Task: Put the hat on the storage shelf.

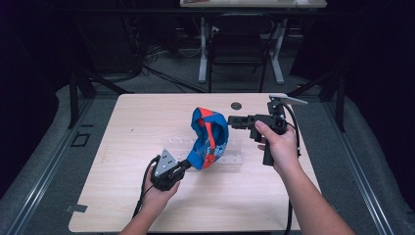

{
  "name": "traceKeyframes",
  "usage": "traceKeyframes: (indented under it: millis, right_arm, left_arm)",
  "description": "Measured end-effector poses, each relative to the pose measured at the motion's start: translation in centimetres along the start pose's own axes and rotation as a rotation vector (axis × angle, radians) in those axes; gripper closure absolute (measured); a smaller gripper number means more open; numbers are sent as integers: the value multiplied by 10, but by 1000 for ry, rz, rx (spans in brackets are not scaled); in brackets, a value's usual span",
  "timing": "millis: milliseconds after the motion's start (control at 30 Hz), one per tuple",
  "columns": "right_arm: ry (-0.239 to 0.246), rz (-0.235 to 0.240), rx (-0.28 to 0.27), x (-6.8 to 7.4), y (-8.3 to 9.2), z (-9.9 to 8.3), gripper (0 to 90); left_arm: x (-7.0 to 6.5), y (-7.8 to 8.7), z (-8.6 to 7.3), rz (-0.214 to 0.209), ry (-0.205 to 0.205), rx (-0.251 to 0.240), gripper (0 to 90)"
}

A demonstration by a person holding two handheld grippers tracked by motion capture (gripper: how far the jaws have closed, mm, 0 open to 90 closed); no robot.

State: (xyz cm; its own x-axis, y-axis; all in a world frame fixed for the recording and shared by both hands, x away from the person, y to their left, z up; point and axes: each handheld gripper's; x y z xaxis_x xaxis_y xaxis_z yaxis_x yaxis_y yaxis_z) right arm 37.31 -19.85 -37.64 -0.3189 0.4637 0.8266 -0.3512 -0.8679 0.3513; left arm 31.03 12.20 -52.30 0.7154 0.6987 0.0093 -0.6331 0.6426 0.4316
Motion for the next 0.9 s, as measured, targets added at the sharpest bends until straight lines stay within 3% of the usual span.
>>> traceKeyframes:
  millis: [467, 800, 900]
  right_arm:
    - [2, -7, 2, -1, -1, -2, 610]
    - [21, -44, 4, -8, 5, -7, 605]
    - [51, -82, -1, -8, 6, -10, 598]
  left_arm:
    - [1, 2, -1, 24, -5, 19, 860]
    - [6, 10, -8, 53, 25, 14, 677]
    - [8, 15, -10, 58, 31, 11, 629]
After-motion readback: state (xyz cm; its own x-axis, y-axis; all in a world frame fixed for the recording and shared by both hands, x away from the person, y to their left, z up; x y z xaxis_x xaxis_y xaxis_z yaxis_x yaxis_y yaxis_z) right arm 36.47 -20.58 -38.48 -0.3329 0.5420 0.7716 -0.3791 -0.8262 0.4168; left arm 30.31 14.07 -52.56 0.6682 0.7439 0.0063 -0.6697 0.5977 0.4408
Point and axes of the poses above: each handheld gripper's, and its own axes: y roughly backward along the jaws, z roughly out of its top, x roughly to its left, and after that the axes turned 2 degrees about x, right-handed
